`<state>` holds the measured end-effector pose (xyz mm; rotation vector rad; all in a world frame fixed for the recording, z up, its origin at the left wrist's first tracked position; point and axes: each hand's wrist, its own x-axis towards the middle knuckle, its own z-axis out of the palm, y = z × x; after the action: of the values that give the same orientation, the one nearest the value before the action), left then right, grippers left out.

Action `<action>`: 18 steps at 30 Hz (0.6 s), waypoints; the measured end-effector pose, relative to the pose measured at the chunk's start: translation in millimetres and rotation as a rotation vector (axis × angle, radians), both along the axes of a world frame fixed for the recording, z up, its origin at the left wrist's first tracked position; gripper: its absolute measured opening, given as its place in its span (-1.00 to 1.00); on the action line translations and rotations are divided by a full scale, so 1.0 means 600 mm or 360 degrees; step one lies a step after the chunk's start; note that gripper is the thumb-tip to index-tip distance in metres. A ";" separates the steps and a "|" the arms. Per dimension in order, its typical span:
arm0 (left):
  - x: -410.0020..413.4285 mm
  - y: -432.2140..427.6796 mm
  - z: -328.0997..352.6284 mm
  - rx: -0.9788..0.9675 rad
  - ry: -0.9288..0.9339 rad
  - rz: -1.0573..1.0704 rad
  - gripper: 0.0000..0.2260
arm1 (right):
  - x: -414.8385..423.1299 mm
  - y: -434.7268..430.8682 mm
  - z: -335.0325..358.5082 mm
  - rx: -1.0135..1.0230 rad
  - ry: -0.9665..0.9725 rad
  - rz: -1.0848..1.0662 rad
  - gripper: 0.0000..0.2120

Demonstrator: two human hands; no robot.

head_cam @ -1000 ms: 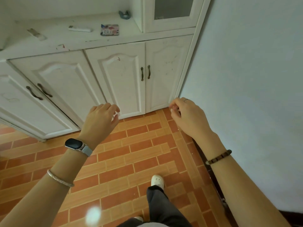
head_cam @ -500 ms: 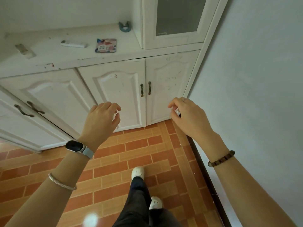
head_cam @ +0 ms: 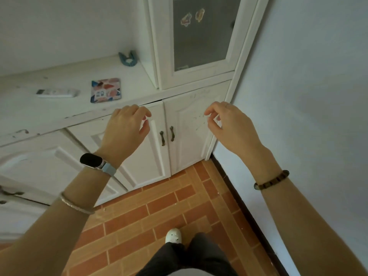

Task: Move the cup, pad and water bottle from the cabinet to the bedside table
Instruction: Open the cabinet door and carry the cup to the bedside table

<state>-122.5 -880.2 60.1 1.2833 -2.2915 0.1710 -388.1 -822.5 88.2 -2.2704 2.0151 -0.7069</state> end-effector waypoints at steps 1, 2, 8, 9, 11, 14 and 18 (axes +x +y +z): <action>-0.004 -0.017 0.008 -0.0011 0.0004 -0.0024 -0.87 | -0.001 -0.012 0.005 -0.0010 -0.0005 -0.0008 -0.84; -0.009 -0.032 0.018 -0.0023 0.0012 -0.0043 -0.87 | -0.002 -0.023 0.012 -0.0017 -0.0008 -0.0016 -0.83; -0.045 -0.116 0.086 -0.0177 0.0027 -0.0106 -0.87 | -0.023 -0.103 0.076 -0.0153 0.0003 -0.0078 -0.84; -0.051 -0.129 0.099 -0.0205 0.0032 -0.0115 -0.87 | -0.028 -0.117 0.092 -0.0180 0.0005 -0.0083 -0.84; -0.063 -0.155 0.128 -0.0279 0.0042 -0.0132 -0.87 | -0.036 -0.144 0.128 -0.0239 -0.0007 -0.0080 -0.85; -0.081 -0.189 0.177 -0.0384 0.0055 -0.0143 -0.87 | -0.048 -0.179 0.186 -0.0346 -0.0030 -0.0053 -0.86; -0.102 -0.230 0.242 -0.0533 0.0073 -0.0124 -0.87 | -0.060 -0.226 0.263 -0.0425 -0.0142 0.0018 -0.86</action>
<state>-183.5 -1018.2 205.4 1.0148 -2.1566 0.4711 -424.2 -957.9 246.0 -2.3324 1.9703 -1.1160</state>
